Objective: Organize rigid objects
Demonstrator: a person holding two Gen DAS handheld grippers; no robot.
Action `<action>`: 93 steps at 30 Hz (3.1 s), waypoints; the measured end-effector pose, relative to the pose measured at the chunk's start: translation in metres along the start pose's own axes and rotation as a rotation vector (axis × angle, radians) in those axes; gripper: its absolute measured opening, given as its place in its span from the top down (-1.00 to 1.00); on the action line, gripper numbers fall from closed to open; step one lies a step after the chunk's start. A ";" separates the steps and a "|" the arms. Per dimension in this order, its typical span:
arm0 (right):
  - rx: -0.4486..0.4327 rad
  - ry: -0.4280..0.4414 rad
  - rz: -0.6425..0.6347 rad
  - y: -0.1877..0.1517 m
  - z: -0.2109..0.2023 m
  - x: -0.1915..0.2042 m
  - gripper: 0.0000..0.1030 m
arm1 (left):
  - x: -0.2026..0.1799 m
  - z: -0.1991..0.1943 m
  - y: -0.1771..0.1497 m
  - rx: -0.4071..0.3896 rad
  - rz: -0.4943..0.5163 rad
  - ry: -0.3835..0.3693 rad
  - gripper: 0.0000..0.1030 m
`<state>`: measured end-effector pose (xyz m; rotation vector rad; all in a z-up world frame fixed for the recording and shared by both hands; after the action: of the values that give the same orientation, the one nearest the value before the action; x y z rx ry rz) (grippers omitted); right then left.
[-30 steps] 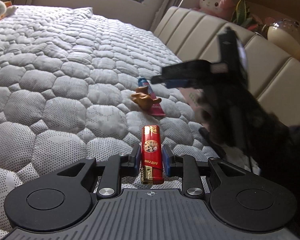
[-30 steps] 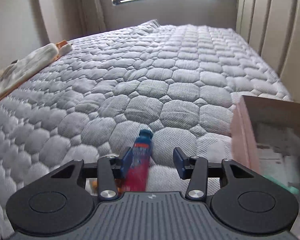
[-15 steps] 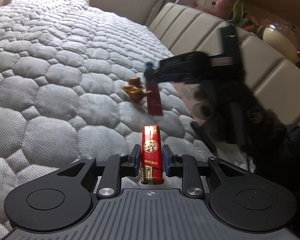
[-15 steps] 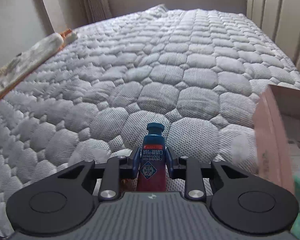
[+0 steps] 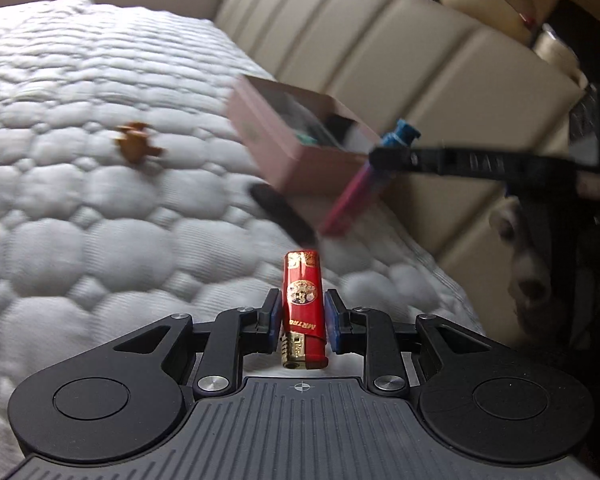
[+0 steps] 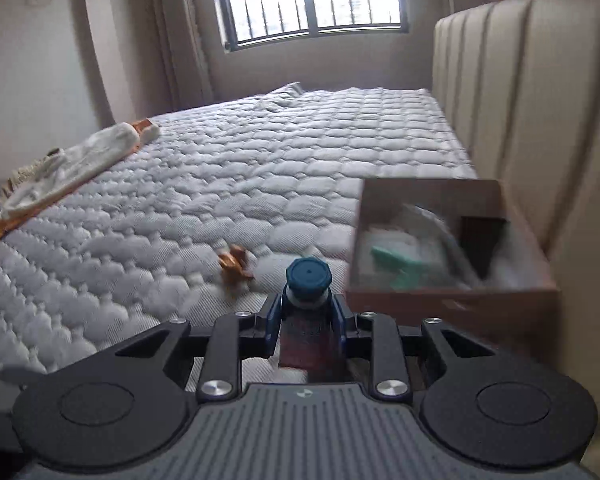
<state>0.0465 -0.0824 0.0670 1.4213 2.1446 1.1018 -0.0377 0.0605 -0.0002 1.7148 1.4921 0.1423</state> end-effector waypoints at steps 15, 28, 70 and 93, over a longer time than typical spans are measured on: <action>-0.038 -0.132 0.071 -0.092 -0.089 -0.060 0.49 | -0.079 0.050 0.019 0.076 0.079 -0.023 0.49; -0.124 -0.126 0.058 -0.094 -0.096 -0.059 0.49 | -0.059 0.133 0.196 -0.150 -0.026 0.101 0.48; 0.144 -0.245 0.193 -0.095 0.031 -0.086 0.37 | 0.010 0.042 0.016 -0.008 -0.099 0.095 0.48; 0.080 -0.225 0.048 -0.050 -0.007 -0.074 0.98 | -0.004 0.051 0.010 0.040 -0.086 0.057 0.48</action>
<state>0.0433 -0.1614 0.0237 1.5590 2.0240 0.8360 -0.0021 0.0318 -0.0250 1.6867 1.6177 0.1174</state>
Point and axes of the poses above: each gripper's, at about its wrist camera, not at the fingertips, and z roughly the way its jaws point, x to its left, y to its top, the point moved 8 cm from there along z, roughly the way its jaws point, and after that the axes turned 3 degrees about x, right-handed, at the moved point
